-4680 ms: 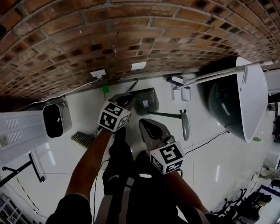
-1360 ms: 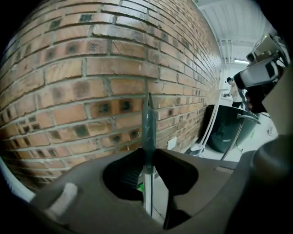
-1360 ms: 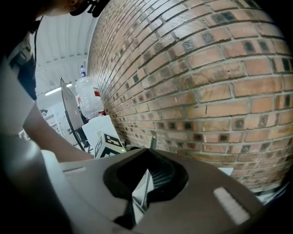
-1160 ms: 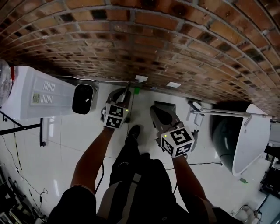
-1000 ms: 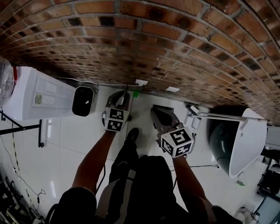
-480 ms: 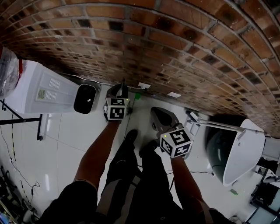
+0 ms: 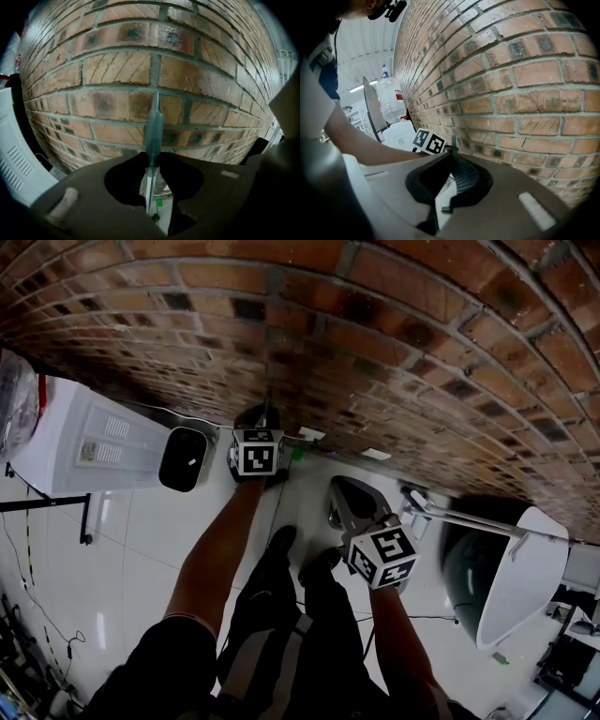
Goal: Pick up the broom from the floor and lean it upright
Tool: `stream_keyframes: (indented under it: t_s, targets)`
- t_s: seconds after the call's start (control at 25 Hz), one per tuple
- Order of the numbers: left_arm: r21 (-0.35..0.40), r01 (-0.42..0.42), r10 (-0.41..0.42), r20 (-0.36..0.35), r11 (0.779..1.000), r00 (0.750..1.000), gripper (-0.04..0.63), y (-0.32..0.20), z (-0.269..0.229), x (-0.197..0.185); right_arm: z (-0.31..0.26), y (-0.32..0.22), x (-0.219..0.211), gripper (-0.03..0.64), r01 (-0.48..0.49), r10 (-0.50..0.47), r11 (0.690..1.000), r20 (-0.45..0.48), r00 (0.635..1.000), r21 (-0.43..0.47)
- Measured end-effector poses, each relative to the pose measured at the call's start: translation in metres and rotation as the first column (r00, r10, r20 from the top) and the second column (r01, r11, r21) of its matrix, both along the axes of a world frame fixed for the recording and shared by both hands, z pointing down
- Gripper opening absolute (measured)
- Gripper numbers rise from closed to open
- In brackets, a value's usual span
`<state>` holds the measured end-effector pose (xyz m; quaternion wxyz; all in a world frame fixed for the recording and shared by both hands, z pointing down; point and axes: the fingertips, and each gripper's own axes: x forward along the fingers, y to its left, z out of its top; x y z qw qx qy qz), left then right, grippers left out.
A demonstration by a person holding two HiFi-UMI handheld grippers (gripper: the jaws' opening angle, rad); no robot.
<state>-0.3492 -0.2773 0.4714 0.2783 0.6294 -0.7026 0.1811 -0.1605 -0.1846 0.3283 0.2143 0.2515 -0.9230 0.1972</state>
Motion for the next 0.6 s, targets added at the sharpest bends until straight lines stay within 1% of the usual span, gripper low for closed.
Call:
stream_keyframes:
  t_s: [0.08,0.2,0.36,0.48,0.6]
  targets:
    - [0.005,0.014,-0.014,-0.004,1.0,1.0,0.097,-0.007,0.0,-0.007,0.001,-0.003,0.0,0.002,-0.004,0.004,1.0,-0.004,1.0,0.0]
    - [-0.014,0.002,-0.002,-0.008,1.0,1.0,0.097,-0.012,0.012,-0.01,0.002,-0.005,-0.002,0.002,-0.004,0.004,1.0,-0.01,1.0,-0.001]
    - [0.023,0.009,-0.009,0.007,1.0,1.0,0.101,-0.017,0.012,-0.013,0.006,-0.007,-0.004,0.002,-0.001,0.0,1.0,-0.016,1.0,-0.007]
    - [0.029,0.009,-0.01,0.01,1.0,1.0,0.104,-0.017,0.014,-0.013,0.007,-0.005,-0.006,0.002,0.003,-0.003,1.0,-0.019,1.0,-0.011]
    - [0.015,-0.005,0.005,0.008,1.0,1.0,0.14,-0.015,0.016,-0.011,0.006,-0.004,-0.007,0.002,0.003,-0.003,1.0,-0.019,1.0,-0.015]
